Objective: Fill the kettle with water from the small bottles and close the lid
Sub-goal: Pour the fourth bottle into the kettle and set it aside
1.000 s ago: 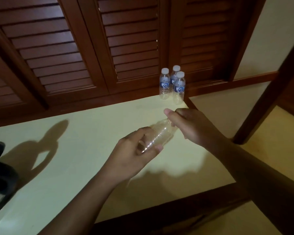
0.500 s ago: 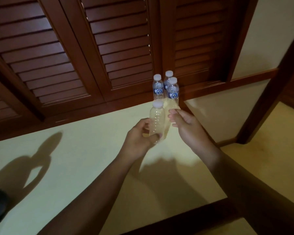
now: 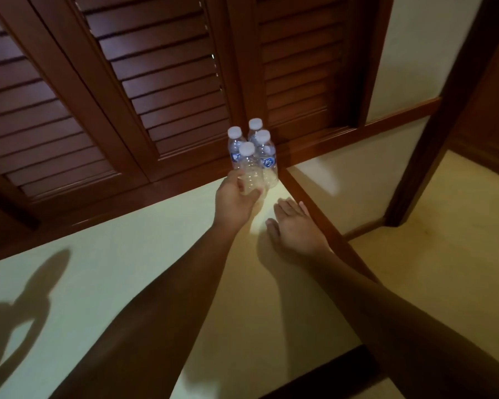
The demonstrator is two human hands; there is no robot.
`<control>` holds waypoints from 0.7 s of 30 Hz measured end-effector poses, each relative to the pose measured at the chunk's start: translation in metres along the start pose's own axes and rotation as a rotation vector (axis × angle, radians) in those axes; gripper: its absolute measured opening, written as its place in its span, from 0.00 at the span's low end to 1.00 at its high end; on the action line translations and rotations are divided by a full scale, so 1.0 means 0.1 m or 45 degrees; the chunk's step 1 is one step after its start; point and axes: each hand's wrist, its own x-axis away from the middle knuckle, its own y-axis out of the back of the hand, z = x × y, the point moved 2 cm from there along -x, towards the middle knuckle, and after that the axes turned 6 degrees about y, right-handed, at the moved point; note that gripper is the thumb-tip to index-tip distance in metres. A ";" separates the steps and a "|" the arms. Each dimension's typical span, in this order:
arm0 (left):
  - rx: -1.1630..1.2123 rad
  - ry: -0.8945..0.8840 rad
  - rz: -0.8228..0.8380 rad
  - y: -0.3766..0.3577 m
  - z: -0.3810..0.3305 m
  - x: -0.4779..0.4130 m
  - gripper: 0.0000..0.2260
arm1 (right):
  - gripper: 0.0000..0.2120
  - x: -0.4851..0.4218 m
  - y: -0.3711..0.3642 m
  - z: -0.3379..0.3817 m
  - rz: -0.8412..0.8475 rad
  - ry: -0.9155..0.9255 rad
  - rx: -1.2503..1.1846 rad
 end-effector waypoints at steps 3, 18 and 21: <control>-0.006 0.018 -0.020 -0.05 0.00 -0.07 0.20 | 0.29 0.00 0.02 0.01 -0.007 -0.003 -0.017; 0.053 0.126 -0.019 -0.11 0.03 -0.16 0.25 | 0.29 -0.01 0.08 0.03 -0.046 -0.025 -0.117; 0.100 0.131 -0.033 -0.02 0.05 -0.03 0.24 | 0.31 -0.03 0.11 0.00 -0.026 0.021 -0.146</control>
